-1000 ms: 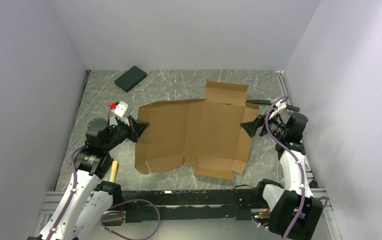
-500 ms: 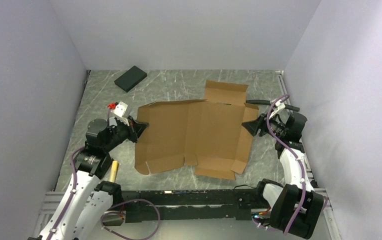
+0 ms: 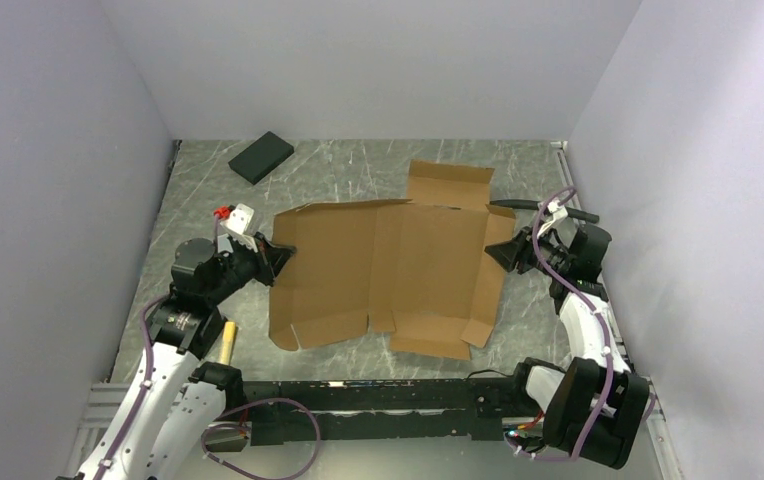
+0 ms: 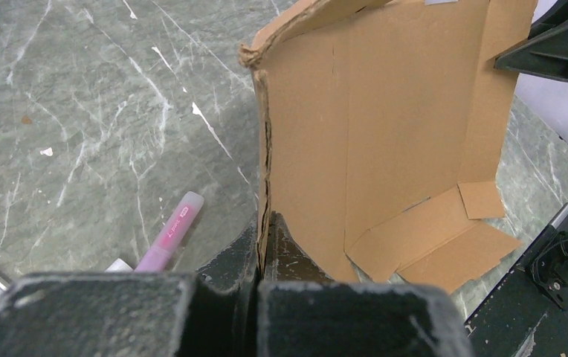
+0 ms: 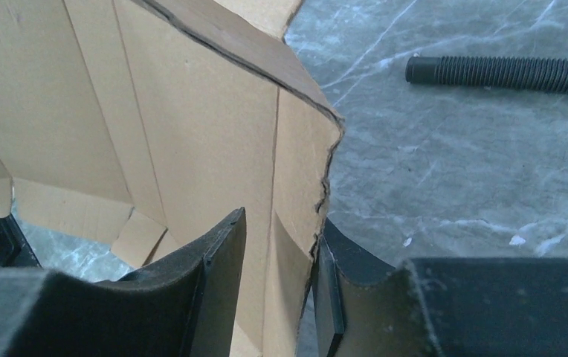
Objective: Fold the paper box
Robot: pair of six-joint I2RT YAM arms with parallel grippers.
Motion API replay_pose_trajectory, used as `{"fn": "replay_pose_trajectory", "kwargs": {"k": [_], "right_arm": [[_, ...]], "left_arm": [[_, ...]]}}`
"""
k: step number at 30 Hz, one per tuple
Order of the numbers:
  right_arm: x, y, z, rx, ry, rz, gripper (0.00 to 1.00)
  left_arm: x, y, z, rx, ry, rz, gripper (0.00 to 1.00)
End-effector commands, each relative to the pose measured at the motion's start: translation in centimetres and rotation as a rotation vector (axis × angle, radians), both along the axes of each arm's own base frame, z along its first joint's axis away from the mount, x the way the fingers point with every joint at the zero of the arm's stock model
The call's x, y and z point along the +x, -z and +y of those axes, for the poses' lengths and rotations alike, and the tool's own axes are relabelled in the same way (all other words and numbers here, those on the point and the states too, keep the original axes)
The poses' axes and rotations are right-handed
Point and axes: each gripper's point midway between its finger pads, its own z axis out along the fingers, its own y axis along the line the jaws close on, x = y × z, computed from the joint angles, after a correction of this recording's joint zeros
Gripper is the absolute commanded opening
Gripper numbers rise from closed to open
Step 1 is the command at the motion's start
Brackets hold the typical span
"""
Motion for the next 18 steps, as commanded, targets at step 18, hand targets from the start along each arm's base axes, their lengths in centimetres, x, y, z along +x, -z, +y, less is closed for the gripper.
{"fn": "replay_pose_trajectory", "kwargs": {"k": [18], "right_arm": [[1.0, -4.2, -0.2, -0.115, -0.064, -0.173, 0.0]], "left_arm": [[-0.3, -1.7, -0.6, -0.087, 0.015, -0.052, 0.0]]}}
